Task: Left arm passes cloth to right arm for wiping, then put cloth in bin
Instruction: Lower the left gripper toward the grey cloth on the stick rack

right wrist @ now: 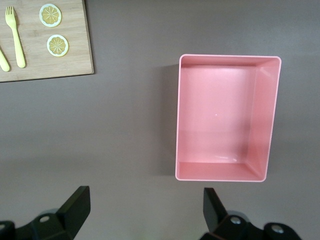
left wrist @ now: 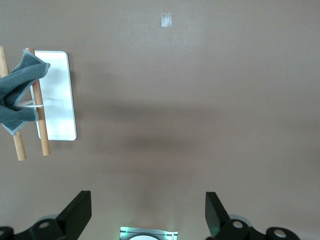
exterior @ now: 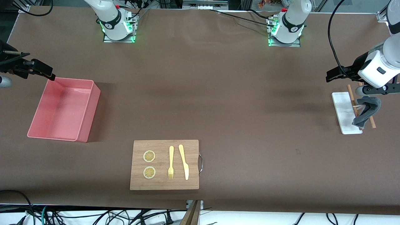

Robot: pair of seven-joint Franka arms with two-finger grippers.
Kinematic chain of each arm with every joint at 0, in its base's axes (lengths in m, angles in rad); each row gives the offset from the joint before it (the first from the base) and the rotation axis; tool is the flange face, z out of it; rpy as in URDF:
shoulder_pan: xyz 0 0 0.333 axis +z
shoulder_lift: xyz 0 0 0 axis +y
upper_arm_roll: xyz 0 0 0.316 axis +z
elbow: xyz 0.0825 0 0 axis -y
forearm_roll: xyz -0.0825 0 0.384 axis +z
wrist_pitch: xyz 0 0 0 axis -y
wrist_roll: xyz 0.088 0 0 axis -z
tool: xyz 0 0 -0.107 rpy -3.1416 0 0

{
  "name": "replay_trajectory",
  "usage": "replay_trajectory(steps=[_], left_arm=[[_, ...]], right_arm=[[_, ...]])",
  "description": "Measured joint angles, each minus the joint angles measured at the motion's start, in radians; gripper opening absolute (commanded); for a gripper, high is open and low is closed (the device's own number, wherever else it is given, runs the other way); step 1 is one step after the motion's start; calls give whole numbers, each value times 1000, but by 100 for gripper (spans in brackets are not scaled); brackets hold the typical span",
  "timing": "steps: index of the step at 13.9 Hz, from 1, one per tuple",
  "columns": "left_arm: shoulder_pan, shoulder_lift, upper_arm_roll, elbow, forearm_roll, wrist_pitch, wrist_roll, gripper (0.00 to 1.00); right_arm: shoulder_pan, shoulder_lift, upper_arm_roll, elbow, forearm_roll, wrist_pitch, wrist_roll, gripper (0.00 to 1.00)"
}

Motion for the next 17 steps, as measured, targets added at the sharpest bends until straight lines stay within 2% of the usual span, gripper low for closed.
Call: replay_trajectory(steps=[17], left_arm=[[17, 22, 8, 0, 0, 1, 0, 100]], right_arm=[[0, 0, 0, 0, 0, 0, 0, 100]])
